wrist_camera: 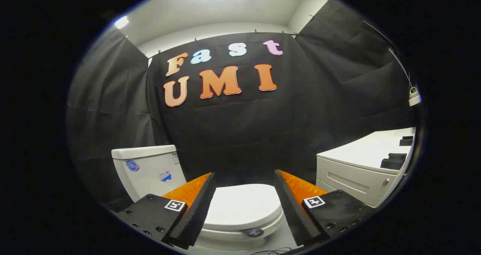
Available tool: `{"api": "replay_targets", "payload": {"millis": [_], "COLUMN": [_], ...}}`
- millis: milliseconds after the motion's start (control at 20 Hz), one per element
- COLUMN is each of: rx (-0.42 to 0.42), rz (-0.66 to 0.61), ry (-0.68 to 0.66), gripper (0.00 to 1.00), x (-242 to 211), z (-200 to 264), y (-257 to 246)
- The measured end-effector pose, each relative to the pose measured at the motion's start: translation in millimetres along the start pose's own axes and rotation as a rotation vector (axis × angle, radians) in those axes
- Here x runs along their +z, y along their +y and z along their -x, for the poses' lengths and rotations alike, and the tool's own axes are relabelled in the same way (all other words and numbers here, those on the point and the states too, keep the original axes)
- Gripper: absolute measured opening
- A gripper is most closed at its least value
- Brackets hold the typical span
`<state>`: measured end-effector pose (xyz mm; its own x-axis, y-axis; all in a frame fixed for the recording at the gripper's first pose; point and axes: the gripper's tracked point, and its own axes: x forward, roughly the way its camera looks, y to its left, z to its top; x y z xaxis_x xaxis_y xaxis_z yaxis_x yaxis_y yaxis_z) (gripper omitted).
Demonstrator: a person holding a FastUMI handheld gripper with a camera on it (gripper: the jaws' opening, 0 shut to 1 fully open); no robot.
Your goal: Open the toilet lid.
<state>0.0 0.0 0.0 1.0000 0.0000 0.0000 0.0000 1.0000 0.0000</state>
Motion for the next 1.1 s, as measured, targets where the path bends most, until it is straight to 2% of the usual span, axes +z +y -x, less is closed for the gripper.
{"api": "replay_targets", "payload": {"millis": [1100], "rx": [-0.001], "rz": [0.016], "ry": [0.017], "gripper": [0.98], "x": [-8.7], "z": [-3.2], "y": [0.8]}}
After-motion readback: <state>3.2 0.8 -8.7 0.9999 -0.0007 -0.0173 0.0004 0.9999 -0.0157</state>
